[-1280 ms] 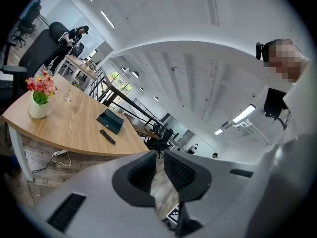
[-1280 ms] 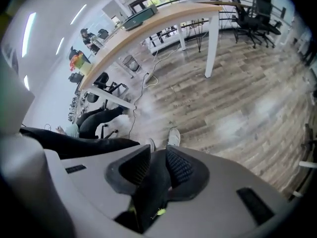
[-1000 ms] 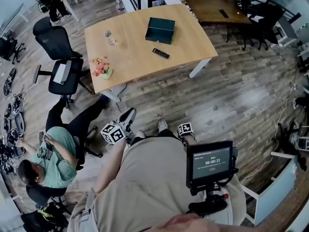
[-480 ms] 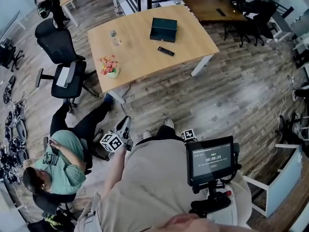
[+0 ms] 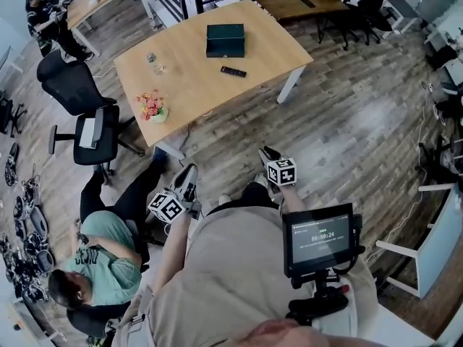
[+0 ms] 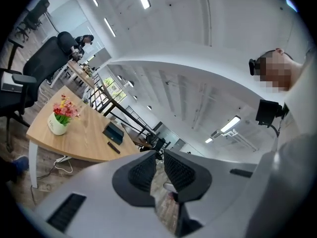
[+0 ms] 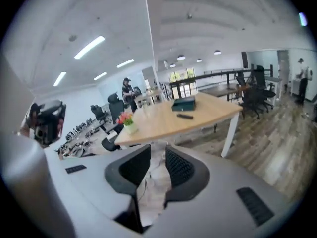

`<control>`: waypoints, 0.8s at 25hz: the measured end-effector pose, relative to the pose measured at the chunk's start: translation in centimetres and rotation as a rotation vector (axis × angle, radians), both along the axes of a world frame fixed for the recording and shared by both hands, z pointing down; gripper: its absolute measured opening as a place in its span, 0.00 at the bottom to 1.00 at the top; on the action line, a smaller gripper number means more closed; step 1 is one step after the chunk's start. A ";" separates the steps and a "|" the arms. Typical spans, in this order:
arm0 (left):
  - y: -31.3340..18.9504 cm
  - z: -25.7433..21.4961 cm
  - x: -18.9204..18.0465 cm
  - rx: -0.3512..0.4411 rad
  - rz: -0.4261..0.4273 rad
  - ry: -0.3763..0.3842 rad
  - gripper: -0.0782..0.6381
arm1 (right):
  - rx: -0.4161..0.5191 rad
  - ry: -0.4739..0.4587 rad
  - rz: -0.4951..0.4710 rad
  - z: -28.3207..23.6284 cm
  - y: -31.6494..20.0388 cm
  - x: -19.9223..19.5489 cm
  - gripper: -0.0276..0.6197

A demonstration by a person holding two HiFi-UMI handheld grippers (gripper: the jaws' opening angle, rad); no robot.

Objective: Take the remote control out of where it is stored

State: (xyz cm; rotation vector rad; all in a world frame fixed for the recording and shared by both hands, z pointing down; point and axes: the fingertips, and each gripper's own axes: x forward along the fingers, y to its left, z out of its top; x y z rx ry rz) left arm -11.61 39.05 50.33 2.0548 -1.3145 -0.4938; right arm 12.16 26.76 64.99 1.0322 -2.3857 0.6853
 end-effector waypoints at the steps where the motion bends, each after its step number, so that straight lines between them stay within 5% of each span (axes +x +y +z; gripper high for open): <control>1: -0.5 -1.0 0.2 0.021 0.009 -0.002 0.16 | 0.063 -0.047 -0.007 -3.6 -0.6 -1.0 0.20; 7: -1.8 -6.7 0.9 0.130 0.009 -0.021 0.16 | 0.466 -0.295 -0.136 -23.1 0.6 -5.4 0.20; 11: -2.4 -8.8 2.1 0.178 0.011 -0.047 0.16 | 0.696 -0.323 -0.237 -31.1 3.2 -6.0 0.20; 20: -4.3 -8.8 6.5 0.167 0.042 -0.086 0.16 | 0.685 -0.349 -0.237 -31.7 2.9 -3.0 0.20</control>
